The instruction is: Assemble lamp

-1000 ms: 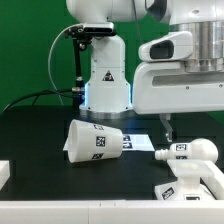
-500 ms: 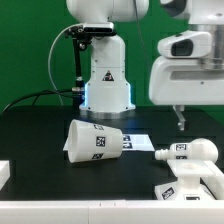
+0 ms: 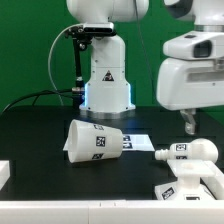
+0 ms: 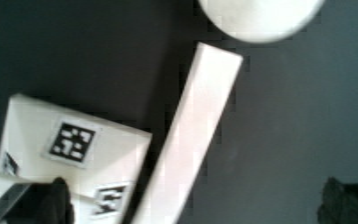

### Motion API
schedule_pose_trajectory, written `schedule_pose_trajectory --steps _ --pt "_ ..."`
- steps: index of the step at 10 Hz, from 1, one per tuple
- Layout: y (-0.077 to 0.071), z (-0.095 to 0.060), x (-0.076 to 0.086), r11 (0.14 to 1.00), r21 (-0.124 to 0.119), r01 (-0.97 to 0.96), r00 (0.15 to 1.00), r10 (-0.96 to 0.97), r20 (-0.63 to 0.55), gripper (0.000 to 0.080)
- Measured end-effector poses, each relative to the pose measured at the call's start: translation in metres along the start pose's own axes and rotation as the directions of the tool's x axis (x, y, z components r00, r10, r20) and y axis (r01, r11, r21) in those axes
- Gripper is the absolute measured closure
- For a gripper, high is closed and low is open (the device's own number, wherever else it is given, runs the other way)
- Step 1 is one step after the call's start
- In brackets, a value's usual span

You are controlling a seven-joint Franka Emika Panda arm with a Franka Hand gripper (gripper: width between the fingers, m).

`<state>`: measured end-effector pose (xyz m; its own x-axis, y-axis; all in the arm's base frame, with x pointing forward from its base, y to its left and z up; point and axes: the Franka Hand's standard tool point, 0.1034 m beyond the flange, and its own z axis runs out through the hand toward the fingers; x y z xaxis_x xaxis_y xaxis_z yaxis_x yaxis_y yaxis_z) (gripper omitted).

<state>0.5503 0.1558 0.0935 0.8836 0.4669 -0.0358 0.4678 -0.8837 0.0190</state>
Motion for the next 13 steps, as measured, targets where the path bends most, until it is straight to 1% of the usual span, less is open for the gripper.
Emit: schedule_pose_trajectory --steps 1,2,3,4,6,7,8,9,10,11,12,13 --pt "-0.015 0.003 -0.001 0.997 -0.028 0.075 0.997 -0.075 0.012 0.01" --pt "-0.016 0.0 0.007 0.974 -0.05 0.222 0.974 -0.224 -0.037 0.01" --pt "-0.007 0.0 0.005 0.946 -0.079 0.314 0.942 -0.321 -0.098 0.01" --pt "-0.006 0.004 -0.003 0.942 -0.067 0.328 0.941 -0.332 -0.064 0.01" --pt "-0.006 0.004 -0.002 0.884 -0.075 0.461 0.884 -0.465 -0.054 0.01" --pt "-0.006 0.004 -0.002 0.87 -0.075 0.487 0.87 -0.491 -0.05 0.01" --pt "-0.009 0.008 -0.007 0.863 -0.076 0.499 0.864 -0.503 -0.036 0.01" --pt "-0.015 0.014 -0.017 0.863 -0.078 0.498 0.865 -0.501 -0.019 0.01" --pt "-0.021 0.022 -0.032 0.869 -0.078 0.489 0.871 -0.491 -0.009 0.01" --pt "-0.018 0.024 -0.039 0.848 -0.087 0.522 0.849 -0.527 -0.038 0.01" --pt "-0.016 0.024 -0.04 0.857 -0.085 0.508 0.858 -0.512 -0.035 0.01" --pt "-0.017 0.025 -0.039 0.856 -0.085 0.51 0.857 -0.514 -0.036 0.01"
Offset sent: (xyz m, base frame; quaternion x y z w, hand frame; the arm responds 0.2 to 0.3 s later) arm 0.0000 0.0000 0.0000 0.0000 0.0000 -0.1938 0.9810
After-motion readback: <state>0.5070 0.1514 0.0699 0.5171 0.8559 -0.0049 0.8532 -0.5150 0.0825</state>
